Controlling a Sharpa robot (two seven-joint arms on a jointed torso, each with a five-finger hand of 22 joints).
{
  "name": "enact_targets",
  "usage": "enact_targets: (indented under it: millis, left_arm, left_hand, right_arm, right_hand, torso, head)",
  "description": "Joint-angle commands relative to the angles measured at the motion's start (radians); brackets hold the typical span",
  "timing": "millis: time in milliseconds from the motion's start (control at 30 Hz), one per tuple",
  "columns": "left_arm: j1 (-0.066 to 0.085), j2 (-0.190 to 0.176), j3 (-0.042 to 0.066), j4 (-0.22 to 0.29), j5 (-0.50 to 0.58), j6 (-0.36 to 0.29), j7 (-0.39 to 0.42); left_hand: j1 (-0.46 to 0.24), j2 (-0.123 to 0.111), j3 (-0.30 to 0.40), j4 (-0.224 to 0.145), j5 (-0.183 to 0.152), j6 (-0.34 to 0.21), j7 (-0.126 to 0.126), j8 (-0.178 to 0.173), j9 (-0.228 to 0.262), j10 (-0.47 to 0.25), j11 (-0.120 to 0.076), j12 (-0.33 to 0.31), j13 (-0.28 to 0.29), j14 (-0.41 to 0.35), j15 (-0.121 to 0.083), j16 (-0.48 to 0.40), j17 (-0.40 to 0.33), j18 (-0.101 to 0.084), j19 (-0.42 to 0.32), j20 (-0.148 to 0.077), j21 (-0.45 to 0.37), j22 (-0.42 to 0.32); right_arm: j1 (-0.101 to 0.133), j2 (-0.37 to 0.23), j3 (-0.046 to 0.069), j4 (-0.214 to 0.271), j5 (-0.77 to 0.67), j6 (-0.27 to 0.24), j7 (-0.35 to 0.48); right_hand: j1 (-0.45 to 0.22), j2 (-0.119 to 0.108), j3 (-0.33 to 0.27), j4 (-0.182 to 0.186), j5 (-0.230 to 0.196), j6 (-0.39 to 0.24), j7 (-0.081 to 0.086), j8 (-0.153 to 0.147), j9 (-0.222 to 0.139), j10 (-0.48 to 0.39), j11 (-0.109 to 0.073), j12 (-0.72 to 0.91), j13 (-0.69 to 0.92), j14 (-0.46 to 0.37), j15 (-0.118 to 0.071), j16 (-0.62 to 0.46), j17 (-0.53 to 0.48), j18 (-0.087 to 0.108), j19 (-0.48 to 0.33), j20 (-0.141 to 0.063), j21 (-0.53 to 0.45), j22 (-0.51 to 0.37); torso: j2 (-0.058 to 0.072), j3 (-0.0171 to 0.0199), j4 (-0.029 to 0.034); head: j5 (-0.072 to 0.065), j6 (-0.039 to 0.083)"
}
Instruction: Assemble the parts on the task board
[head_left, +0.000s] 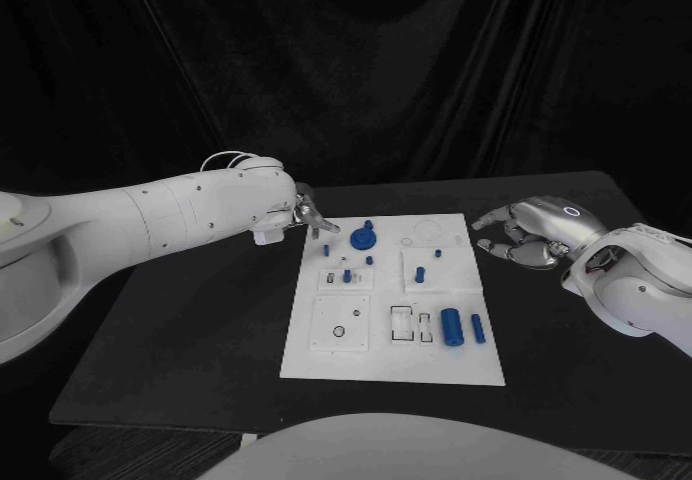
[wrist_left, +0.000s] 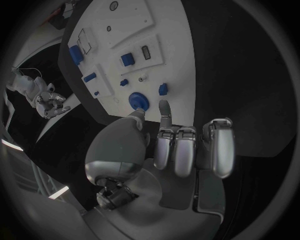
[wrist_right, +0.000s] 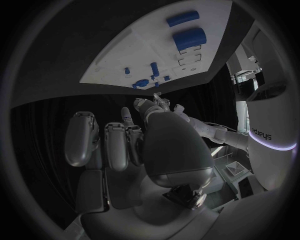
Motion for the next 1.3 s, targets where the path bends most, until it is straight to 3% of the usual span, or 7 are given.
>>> enact_targets:
  millis: [33,467,1300]
  left_arm:
    - [-0.01,0.006,0.001,-0.013,-0.007,0.021,0.025]
    - [-0.032,0.023,0.001,-0.05,-0.007,0.026,0.035]
    - [-0.049,0.056,0.001,-0.098,-0.007,0.055,0.053]
  left_hand:
    - [0.012,-0.001,-0.006,0.001,-0.004,-0.008,0.002,-0.006,0.0,0.106,-0.002,0.003,0.263,0.108,-0.004,0.003,0.263,-0.005,-0.009,0.0,-0.006,0.148]
    - [0.022,0.007,-0.015,0.005,-0.004,-0.018,0.007,-0.017,-0.002,0.106,0.002,0.003,0.263,0.108,0.0,0.003,0.263,-0.003,-0.019,0.003,-0.016,0.143]
    - [0.045,0.022,-0.019,0.001,0.002,-0.035,0.014,-0.033,-0.005,0.106,0.009,0.003,0.263,0.108,0.006,0.003,0.263,-0.001,-0.029,0.008,-0.026,0.139]
  right_arm:
    - [-0.003,-0.001,0.001,0.002,-0.002,0.002,0.001]
    - [-0.005,0.001,0.001,0.002,-0.002,0.01,-0.003]
    - [-0.01,0.002,0.001,0.002,-0.002,0.015,-0.006]
  right_hand:
    - [0.003,-0.005,0.007,-0.001,0.004,0.003,0.002,-0.005,-0.001,0.002,0.006,-0.002,0.089,0.053,0.008,-0.002,0.029,0.006,-0.004,0.003,-0.001,0.172]
    - [0.003,-0.004,0.008,-0.001,0.005,0.003,0.002,-0.005,-0.002,0.002,0.006,-0.002,0.089,0.052,0.008,-0.002,0.028,0.006,-0.004,0.003,-0.001,0.172]
    - [0.002,-0.003,0.011,-0.001,0.007,0.005,0.002,-0.005,-0.002,0.001,0.006,-0.003,0.087,0.052,0.008,-0.004,0.026,0.006,-0.005,0.003,-0.003,0.171]
  torso:
    - [0.0,0.0012,-0.0003]
    - [-0.001,0.0009,0.0001]
    - [-0.001,0.0015,-0.0001]
  head:
    - [-0.004,0.0]
    - [-0.006,0.0]
    - [-0.009,0.0]
